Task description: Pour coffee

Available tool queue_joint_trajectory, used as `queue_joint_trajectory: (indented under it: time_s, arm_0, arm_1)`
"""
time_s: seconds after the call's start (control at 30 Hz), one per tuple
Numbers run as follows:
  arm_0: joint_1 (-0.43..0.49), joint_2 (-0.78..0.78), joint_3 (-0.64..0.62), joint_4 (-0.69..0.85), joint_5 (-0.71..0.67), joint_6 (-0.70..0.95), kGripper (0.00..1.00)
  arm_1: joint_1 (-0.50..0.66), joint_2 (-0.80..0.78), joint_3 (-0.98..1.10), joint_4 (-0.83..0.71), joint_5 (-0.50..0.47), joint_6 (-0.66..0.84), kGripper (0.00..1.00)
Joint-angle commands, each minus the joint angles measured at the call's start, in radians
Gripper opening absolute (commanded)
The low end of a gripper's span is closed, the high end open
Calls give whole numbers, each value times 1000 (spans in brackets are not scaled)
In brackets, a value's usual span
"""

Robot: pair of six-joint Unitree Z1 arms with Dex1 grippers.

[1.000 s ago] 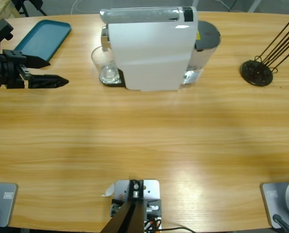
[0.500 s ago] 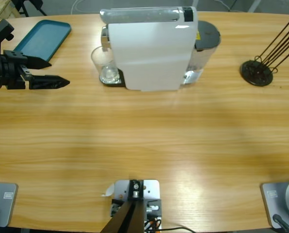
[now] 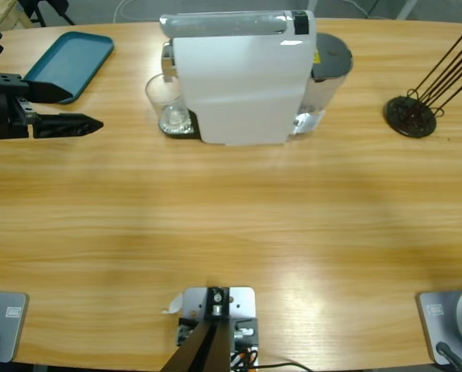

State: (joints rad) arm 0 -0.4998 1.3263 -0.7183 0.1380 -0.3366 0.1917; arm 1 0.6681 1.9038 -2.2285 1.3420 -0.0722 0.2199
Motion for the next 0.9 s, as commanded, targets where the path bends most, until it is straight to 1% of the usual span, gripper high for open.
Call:
queue_joint_trajectory:
  time_s: [0.03, 0.17, 0.67, 0.8, 0.83, 0.9]
  arm_0:
    - [-42, -15, -16, 72, 13, 3, 1000]
    - [-45, -22, -19, 71, 7, 28, 1000]
    - [-45, -1, -13, 66, 6, 28, 1000]
    - [-45, -8, -6, 64, 4, 28, 1000]
    - [-45, -8, -4, 64, 4, 28, 1000]
    - [-45, 11, -2, 50, -10, 25, 1000]
  arm_1:
    - [8, 46, 13, 16, 1, 13, 1000]
    - [8, 46, 13, 16, -1, 13, 1000]
    - [8, 26, 3, 20, 2, 12, 1000]
    - [17, -28, 29, 18, 4, -2, 1000]
    - [23, -57, 62, 5, 5, -20, 1000]
    - [36, -152, 201, -72, 9, -54, 1000]
